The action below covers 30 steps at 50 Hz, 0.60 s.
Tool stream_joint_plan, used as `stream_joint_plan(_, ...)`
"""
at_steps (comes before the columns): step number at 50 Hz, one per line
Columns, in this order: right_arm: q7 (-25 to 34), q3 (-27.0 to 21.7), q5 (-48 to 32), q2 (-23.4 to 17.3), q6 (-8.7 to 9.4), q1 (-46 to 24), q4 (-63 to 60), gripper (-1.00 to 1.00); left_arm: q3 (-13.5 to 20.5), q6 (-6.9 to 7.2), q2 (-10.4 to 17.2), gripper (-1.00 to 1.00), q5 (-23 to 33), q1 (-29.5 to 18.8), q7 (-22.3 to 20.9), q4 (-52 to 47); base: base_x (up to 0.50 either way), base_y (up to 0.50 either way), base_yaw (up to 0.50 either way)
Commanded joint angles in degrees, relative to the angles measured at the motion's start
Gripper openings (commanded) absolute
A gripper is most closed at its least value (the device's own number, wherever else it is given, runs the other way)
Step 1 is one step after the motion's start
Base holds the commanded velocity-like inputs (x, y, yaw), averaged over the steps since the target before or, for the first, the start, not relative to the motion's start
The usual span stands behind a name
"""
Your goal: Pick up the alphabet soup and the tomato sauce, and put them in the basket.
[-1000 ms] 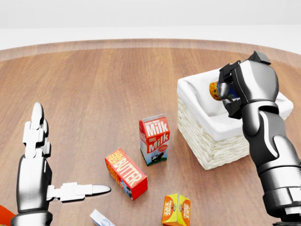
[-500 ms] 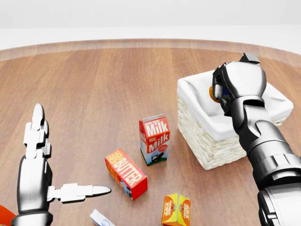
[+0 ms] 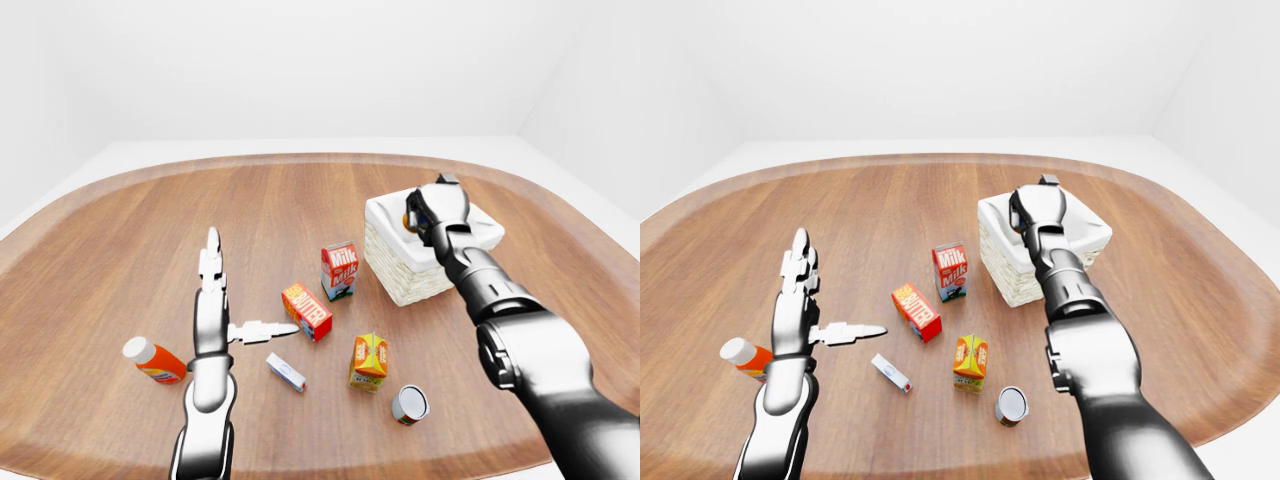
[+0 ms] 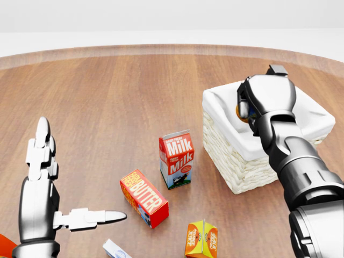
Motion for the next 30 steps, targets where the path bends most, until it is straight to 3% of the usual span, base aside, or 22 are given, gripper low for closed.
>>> stream_joint_plan(1,-0.7,-0.4,0.2,0.1,0.00,-0.5,0.2,-1.00,0.2,0.00,0.0,1.00,-0.3,0.1,0.0,-0.3,0.00,0.00,0.00)
stream_joint_plan(30,-1.1,-0.9,-1.1,-1.3,0.00,0.9,0.6,-1.00,0.0,0.00,0.0,1.00,0.2,0.5,0.2,0.0,0.00,0.00,0.00)
